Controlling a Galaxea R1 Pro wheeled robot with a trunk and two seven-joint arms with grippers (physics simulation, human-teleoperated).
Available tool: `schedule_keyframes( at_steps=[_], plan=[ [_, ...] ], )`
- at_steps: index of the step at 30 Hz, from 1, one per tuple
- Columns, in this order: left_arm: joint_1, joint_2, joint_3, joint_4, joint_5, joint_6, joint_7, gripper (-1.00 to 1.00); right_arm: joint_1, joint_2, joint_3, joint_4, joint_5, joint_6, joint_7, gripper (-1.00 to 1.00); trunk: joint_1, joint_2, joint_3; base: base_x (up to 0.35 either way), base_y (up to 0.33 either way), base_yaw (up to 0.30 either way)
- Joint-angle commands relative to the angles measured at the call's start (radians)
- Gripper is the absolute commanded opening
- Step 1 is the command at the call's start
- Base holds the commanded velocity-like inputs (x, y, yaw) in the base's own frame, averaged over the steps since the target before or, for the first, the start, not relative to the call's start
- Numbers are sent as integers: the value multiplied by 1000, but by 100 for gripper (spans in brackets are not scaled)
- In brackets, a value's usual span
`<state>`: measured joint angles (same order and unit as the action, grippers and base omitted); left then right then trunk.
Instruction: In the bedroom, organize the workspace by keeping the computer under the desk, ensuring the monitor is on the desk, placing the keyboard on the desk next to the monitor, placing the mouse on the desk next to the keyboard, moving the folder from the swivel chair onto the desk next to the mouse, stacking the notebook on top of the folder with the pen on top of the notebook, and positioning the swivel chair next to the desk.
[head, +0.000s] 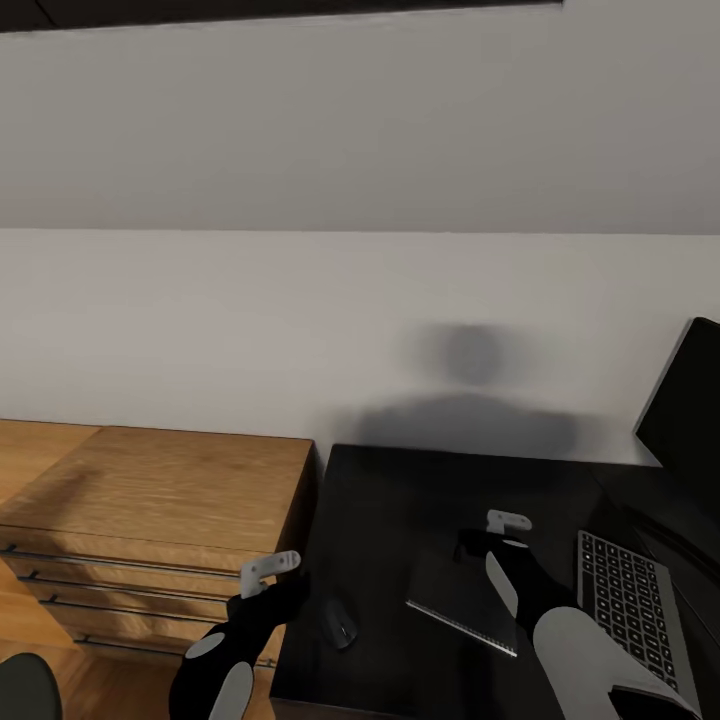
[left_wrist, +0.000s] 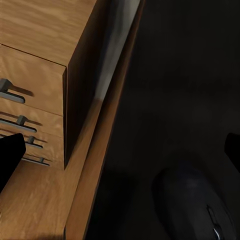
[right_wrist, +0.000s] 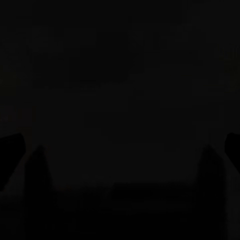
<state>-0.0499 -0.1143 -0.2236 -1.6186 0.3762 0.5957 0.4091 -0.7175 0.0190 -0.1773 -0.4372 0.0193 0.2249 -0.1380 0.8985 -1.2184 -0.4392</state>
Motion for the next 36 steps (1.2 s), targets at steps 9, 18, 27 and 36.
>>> schedule_keyframes(
  at_steps=[9, 18, 27, 36],
  plan=[
    [-1, 7, 2, -1, 12, 3, 9, 100, 0, 2, -2, 1, 4, 8, -2, 100, 0, -1, -1, -2, 0, 0],
    [-1, 8, 1, -1, 11, 3, 9, 100, 0, 2, -1, 2, 5, 14, -3, 100, 0, -1, -1, -178, 0, 0],
    [-1, 8, 2, 0, 12, 2, 9, 100, 0, 2, -1, 2, 5, 14, -3, 100, 0, -1, -1, -75, 0, 0],
    [-1, 8, 1, 0, 12, 3, 8, 100, 0, 2, 0, 2, 5, 14, -3, 100, 0, -1, -1, -170, 0, 0]
  ],
)
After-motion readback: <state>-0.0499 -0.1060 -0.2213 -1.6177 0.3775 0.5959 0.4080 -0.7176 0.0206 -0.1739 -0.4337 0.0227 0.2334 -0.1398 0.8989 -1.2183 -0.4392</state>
